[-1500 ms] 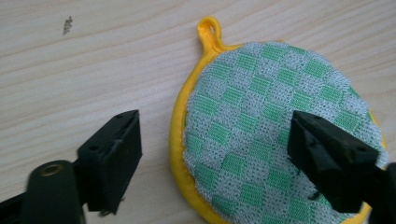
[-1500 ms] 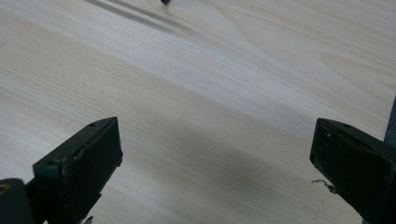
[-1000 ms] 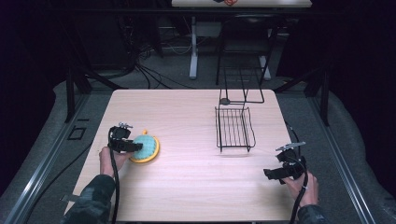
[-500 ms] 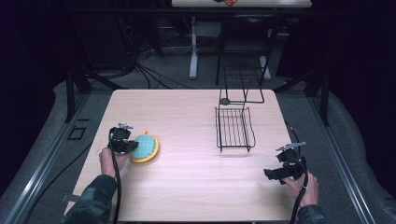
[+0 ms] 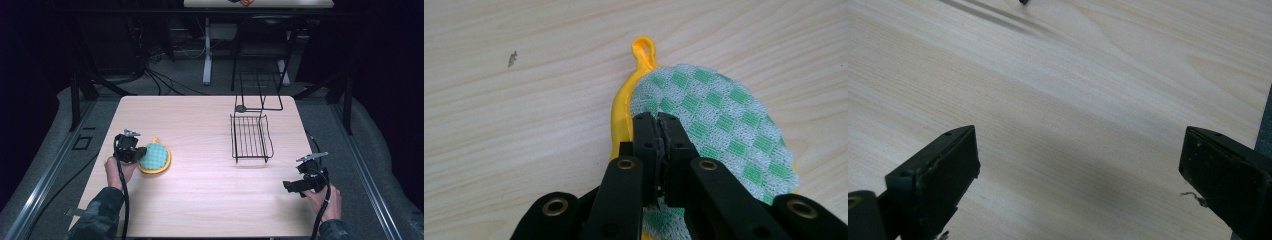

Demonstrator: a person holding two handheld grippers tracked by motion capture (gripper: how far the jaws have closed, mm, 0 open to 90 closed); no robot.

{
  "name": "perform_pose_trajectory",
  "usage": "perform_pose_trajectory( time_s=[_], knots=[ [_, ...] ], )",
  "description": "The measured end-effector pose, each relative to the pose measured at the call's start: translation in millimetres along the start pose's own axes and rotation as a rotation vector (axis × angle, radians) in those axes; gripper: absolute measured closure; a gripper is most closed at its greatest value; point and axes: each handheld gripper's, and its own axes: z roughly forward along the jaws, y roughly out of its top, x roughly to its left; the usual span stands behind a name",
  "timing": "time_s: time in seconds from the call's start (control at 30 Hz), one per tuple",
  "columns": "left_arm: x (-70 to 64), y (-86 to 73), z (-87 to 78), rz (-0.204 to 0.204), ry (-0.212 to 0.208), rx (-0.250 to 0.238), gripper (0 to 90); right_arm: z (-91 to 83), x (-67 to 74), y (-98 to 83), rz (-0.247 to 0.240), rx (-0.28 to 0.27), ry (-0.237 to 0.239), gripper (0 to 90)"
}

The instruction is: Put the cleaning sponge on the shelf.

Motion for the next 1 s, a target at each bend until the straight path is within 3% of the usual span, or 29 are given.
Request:
perform_pose_trajectory(
  time_s=[0.37, 0.7, 1.0],
  knots=[
    [1.6, 3.6, -16.7, -0.011, -0.009, -0.054, 87.9, 0.4, -0.1, -0.4, 0.002, -0.011, -0.002, 2.2],
    [-7.3, 8.5, -30.9, 0.019, -0.032, -0.092, 87.9, 0.0, -0.1, -0.6, 0.002, -0.013, -0.004, 2.2],
    [-11.4, 10.4, -37.9, 0.010, -0.056, -0.121, 87.8, 0.9, -0.2, -1.0, -0.001, -0.011, -0.005, 2.1]
  ],
)
